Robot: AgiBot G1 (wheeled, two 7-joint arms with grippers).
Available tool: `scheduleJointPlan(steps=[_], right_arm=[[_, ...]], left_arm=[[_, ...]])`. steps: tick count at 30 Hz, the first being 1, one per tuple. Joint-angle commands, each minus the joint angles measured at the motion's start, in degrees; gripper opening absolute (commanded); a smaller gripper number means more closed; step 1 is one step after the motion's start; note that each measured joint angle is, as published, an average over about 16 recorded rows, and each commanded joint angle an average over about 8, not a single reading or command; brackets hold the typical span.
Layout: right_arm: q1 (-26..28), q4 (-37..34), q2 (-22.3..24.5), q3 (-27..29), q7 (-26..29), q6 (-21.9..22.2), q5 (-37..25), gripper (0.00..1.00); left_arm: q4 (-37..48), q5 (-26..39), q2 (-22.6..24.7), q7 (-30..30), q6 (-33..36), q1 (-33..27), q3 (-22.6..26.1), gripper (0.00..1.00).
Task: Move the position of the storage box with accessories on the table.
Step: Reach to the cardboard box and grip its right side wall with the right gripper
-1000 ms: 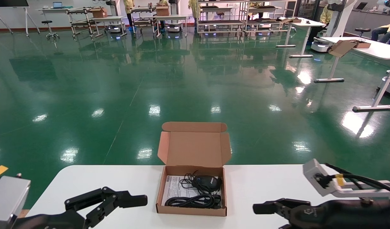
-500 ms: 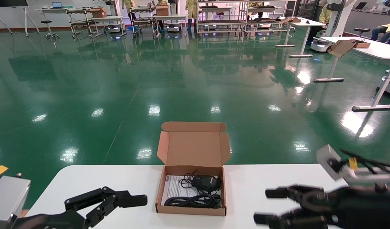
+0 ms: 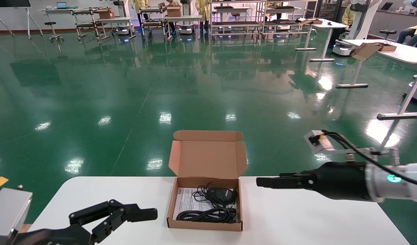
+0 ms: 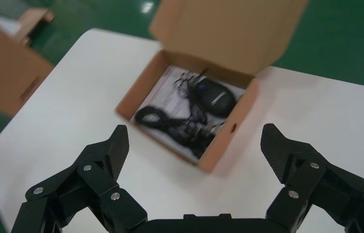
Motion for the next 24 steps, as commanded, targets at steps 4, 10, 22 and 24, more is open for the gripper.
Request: scheduleJointPlan(steps=[4, 10, 22, 24], right_arm=[[0.24, -6.41, -4.97, -0.49, 2.42, 5.34, -1.05, 1.0], [0.08, -11.61, -10.13, -1.3, 2.49, 9.31, -2.29, 1.0], [-1.59, -18.3, -16.87, -1.87, 1.01, 17.47, -3.23, 1.0], [-2.25, -18.74, -17.35, -1.45, 0.51, 19.36, -2.66, 1.0]], left_arm=[[0.0, 0.0, 0.0, 0.0, 0.0, 0.0, 0.0, 1.0], [0.0, 0.0, 0.0, 0.0, 0.0, 0.0, 0.0, 1.0], [0.0, 0.0, 0.0, 0.0, 0.0, 0.0, 0.0, 1.0], [0.0, 0.0, 0.0, 0.0, 0.0, 0.0, 0.0, 1.0]])
